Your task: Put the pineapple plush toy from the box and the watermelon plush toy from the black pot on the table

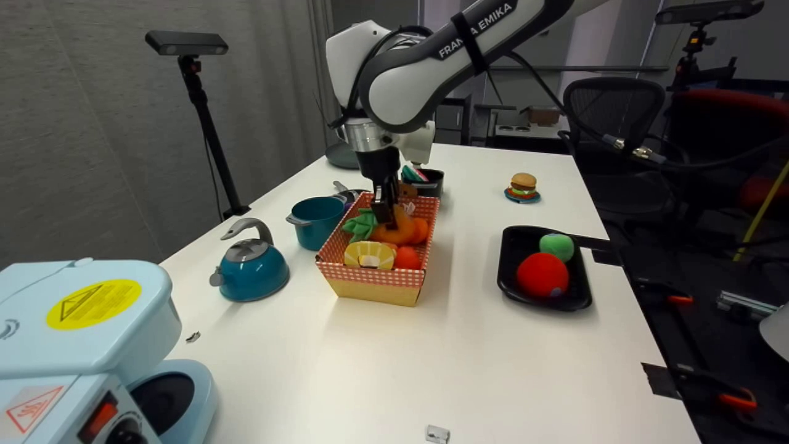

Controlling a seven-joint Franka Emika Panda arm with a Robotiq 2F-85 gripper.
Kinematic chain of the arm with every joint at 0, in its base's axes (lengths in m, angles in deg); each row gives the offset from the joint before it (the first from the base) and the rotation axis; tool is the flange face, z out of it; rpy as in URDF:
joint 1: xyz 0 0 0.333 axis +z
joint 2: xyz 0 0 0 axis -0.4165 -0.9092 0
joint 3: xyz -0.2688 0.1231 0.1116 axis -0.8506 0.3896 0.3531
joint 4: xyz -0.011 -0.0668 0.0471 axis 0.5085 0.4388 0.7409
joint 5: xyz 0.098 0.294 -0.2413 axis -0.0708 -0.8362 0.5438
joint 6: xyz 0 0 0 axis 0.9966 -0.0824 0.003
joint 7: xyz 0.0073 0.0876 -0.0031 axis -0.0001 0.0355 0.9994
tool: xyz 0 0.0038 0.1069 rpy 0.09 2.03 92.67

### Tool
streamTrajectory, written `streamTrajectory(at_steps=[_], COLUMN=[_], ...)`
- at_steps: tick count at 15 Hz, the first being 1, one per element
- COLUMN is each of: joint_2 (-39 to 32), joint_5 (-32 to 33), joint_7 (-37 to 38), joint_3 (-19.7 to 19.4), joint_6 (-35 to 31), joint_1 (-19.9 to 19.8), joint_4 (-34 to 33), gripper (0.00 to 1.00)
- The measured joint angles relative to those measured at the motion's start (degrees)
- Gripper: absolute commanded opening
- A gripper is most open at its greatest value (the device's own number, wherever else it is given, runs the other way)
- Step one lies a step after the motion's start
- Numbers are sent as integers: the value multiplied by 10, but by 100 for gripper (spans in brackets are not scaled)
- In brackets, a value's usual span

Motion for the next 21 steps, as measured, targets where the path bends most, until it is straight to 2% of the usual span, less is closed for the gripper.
streamTrajectory(at_steps=[5,15,21], joint_2=[55,262,303], joint_5=[0,0,-2], joint_7=[0,23,55], joint_3=[0,-8,-33], joint_6=[-15,-68,-68], joint_1=[-3,-17,-50], joint_4=[39,272,351], gripper=[6,6,6])
